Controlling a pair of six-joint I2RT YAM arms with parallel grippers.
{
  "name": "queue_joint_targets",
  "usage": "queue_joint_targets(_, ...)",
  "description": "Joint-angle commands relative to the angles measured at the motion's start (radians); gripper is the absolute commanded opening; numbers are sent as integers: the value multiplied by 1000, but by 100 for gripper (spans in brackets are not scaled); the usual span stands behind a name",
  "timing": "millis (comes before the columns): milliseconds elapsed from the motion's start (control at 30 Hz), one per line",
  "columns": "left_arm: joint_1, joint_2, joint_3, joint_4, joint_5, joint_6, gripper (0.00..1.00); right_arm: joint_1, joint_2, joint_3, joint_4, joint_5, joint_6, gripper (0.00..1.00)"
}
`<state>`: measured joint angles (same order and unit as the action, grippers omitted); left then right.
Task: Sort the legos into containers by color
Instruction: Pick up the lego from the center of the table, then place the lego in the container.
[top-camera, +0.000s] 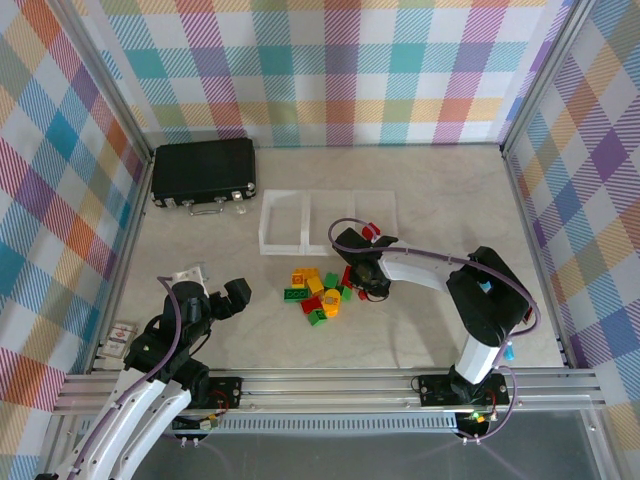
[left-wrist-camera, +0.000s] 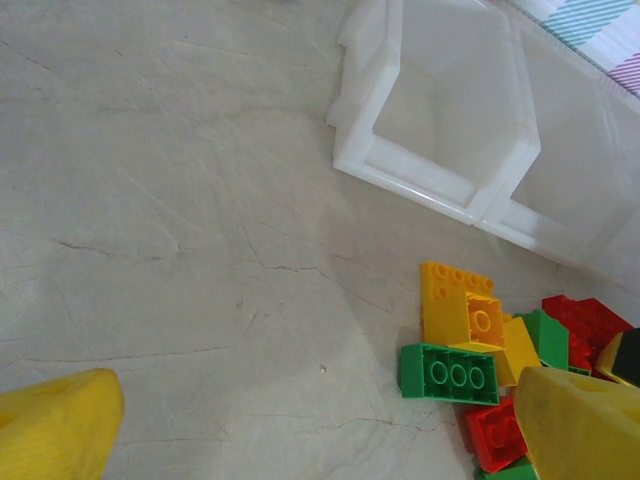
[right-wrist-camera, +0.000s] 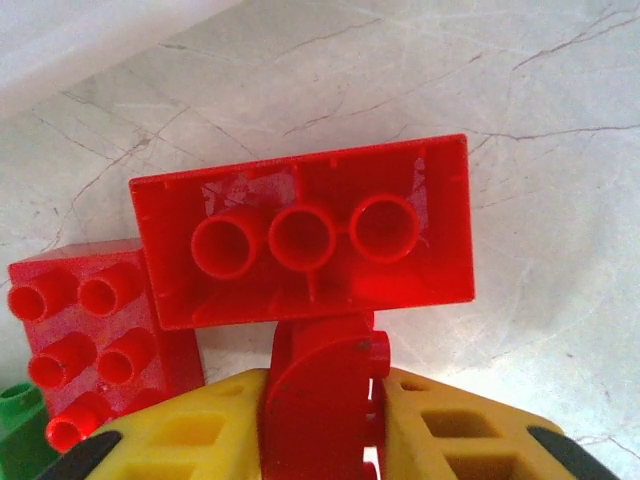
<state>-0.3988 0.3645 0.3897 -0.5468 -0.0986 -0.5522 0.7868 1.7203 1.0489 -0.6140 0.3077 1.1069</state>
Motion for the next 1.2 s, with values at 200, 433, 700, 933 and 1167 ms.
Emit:
queue_joint_targets(200,-9,-9,-14,11,-15,24,100,8,-159,39,-18,34,-205,24)
queue_joint_targets(433,-9,-8,4,-7,-19,32,100,-72,-176,221,-88,97,-474,24)
queue_joint_targets(700,-9,-7,7,-8,-18,28,100,-271,-5,480,-62,-93,-816,24)
queue_joint_targets(933,-9,-5,11,-13,-20,24,100,-317,201,659,-108,-150,-981,24)
queue_joint_targets(1167,-9,12,14,-11,-30,26,100,-322,301,711,-124,-153,-997,24)
